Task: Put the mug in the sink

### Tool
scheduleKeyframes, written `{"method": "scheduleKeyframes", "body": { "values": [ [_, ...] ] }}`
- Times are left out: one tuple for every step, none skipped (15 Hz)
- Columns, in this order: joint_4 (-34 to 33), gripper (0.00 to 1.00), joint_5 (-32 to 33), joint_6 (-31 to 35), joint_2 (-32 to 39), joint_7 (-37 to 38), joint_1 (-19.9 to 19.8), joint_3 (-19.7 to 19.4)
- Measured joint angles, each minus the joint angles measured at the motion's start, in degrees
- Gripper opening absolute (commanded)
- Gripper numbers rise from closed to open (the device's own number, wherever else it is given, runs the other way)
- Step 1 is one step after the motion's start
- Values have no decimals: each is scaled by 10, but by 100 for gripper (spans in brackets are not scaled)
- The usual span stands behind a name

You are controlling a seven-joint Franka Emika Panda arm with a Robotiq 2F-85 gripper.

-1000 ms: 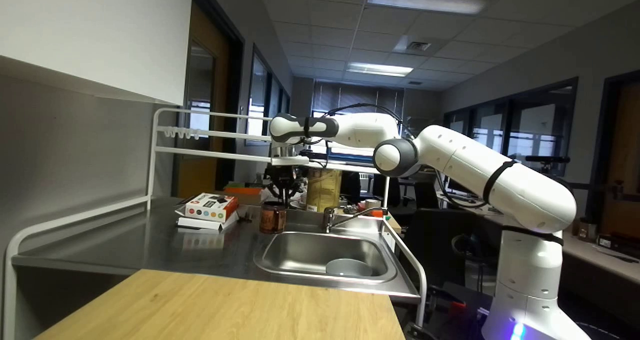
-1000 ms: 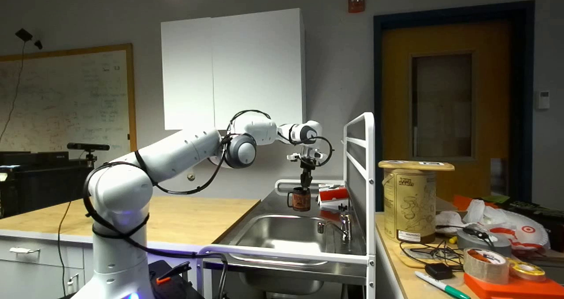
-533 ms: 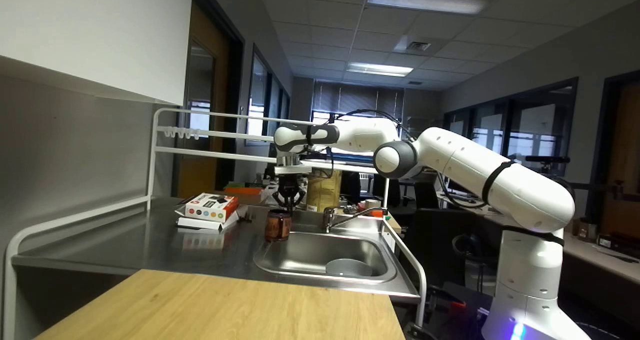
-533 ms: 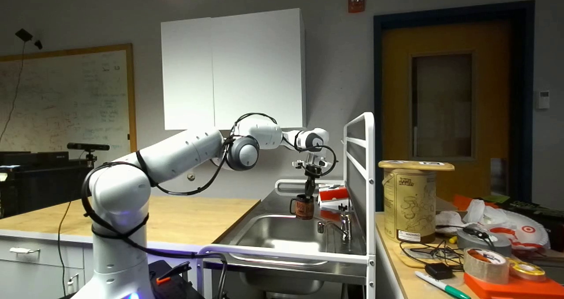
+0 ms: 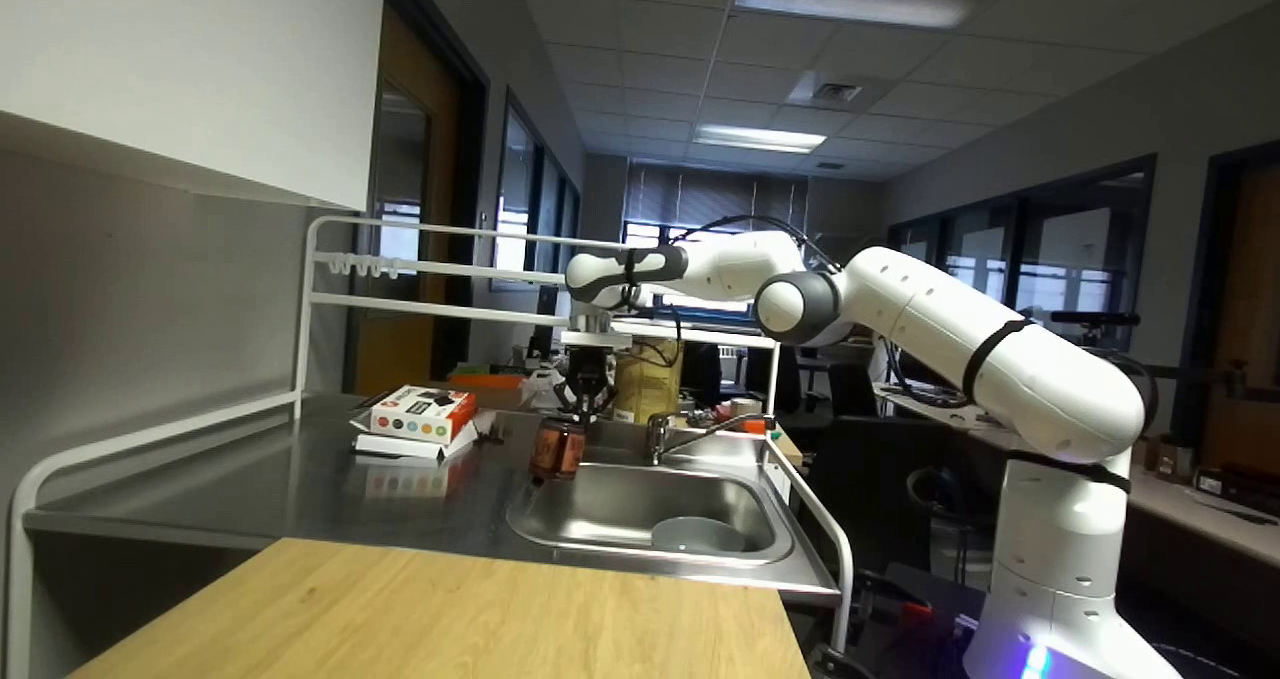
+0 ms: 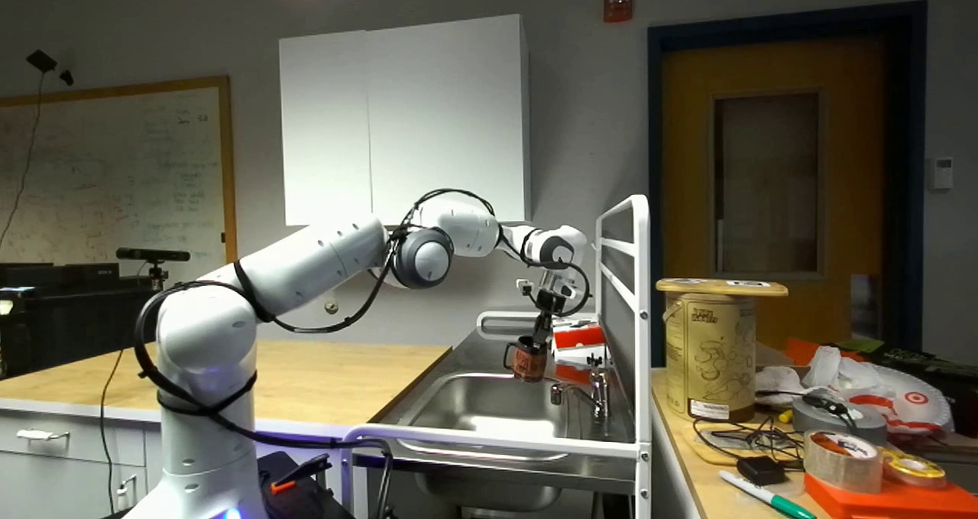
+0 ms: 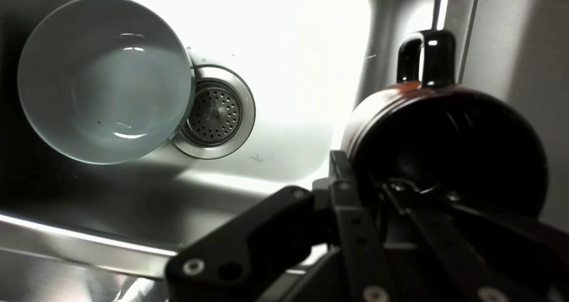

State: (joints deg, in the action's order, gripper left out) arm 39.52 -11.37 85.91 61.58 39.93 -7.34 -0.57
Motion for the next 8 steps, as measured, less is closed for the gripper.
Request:
{"method": "scheduleKeyframes", "body": {
  "values": [
    [20, 6, -8, 12, -10, -1, -3, 0],
    [44, 6, -17, 27, -23, -6, -5, 1],
    [71, 6, -23, 46, -38, -16, -7, 2],
    [99, 6, -25, 71, -53, -32, -7, 2],
    [126, 6, -24, 95, -68, -52, -6, 2],
    [154, 6, -20, 118, -83, -71, -3, 2],
    [181, 6, -15, 145, -98, -90, 3, 2],
    [209, 6, -6, 167, -113, -102, 11, 2]
  ]
}}
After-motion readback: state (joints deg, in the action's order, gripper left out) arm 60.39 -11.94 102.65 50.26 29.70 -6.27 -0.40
